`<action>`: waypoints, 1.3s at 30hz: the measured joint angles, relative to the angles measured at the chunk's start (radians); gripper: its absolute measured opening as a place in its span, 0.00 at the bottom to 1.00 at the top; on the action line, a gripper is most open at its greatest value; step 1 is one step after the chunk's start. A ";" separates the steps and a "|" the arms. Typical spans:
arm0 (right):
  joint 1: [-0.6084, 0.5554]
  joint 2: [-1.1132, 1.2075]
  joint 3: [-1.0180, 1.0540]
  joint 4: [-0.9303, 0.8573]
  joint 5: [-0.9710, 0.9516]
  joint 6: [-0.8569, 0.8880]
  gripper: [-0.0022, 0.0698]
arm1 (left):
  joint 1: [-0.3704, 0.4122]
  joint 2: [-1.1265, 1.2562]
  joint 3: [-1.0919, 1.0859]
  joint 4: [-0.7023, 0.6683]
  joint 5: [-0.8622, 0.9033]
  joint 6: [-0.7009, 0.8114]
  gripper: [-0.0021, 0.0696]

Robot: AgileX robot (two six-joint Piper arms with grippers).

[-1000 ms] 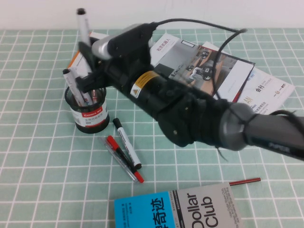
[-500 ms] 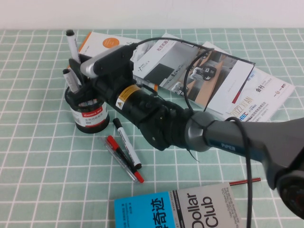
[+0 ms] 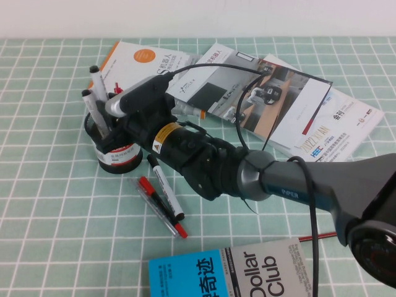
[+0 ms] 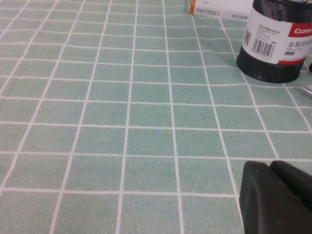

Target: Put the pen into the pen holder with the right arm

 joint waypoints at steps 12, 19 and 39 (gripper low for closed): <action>0.000 -0.091 0.000 0.002 0.258 0.024 0.57 | 0.000 0.000 0.000 0.000 0.000 0.000 0.02; 0.000 -0.278 0.000 0.002 0.607 0.096 0.25 | 0.000 0.000 0.000 0.000 0.000 0.000 0.02; 0.013 -1.205 0.386 0.015 1.366 0.004 0.00 | 0.000 0.000 0.000 0.000 0.000 0.000 0.02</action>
